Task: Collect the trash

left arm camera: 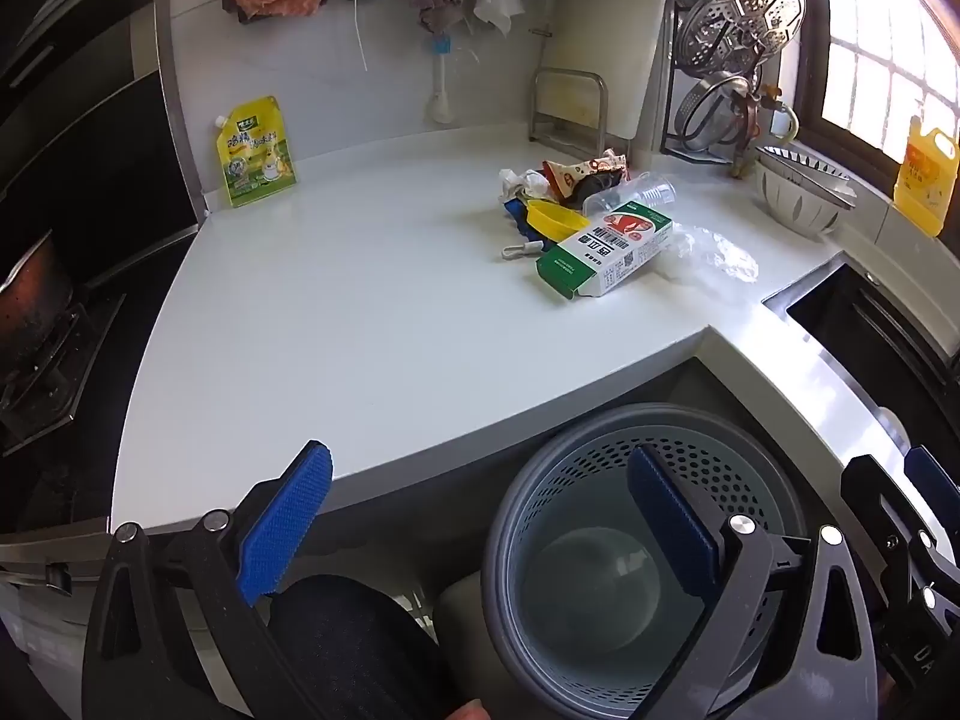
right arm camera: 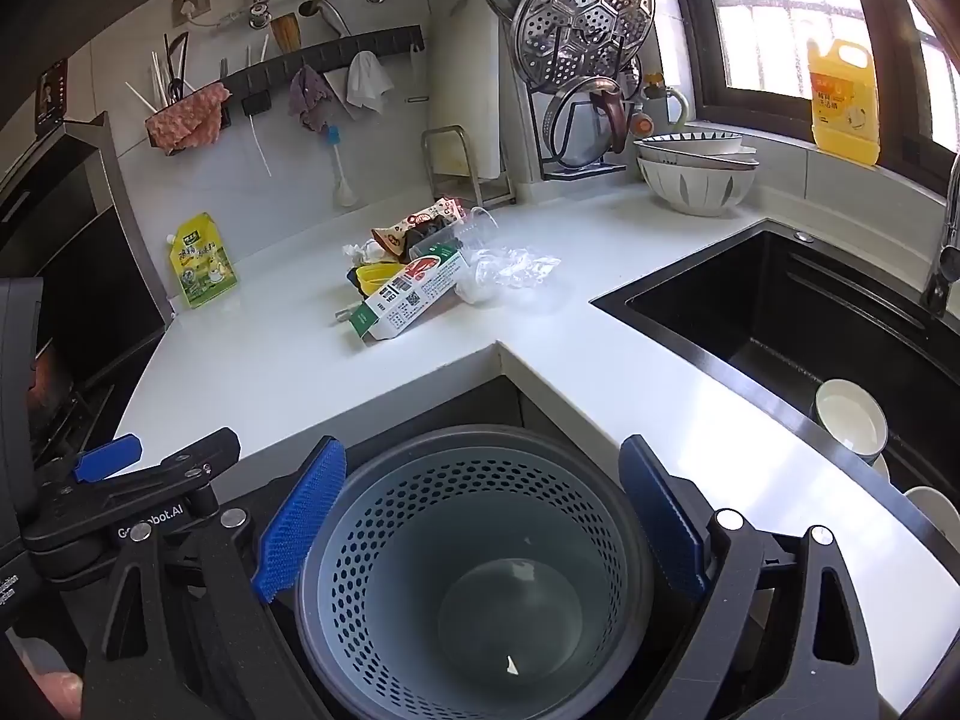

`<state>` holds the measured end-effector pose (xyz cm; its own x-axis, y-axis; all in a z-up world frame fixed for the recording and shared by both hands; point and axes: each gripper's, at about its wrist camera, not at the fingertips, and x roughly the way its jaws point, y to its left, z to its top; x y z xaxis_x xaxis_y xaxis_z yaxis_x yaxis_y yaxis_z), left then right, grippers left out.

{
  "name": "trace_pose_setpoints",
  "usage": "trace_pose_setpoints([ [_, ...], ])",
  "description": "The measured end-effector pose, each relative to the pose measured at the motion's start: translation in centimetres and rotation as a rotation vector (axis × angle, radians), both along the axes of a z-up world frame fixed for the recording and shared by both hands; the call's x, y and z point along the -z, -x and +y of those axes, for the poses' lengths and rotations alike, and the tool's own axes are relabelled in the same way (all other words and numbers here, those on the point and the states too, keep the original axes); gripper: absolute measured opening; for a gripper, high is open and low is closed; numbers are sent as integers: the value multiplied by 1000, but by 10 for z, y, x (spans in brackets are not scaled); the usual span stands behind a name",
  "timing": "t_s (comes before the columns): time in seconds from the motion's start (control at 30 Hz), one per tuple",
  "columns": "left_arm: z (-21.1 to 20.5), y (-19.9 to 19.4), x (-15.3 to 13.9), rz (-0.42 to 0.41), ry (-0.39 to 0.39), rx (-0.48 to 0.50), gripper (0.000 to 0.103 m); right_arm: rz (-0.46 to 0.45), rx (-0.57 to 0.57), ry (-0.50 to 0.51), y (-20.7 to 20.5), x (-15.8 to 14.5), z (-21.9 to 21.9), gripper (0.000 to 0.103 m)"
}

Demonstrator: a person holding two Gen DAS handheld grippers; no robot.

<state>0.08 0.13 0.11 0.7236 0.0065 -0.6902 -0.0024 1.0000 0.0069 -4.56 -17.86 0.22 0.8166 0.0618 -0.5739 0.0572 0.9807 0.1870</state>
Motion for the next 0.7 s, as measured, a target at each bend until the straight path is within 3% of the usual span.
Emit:
trace_pose_setpoints([
  [0.7,-3,6,-4,-15,-22,9,97,-1,-6,9,1,-4,0,88],
])
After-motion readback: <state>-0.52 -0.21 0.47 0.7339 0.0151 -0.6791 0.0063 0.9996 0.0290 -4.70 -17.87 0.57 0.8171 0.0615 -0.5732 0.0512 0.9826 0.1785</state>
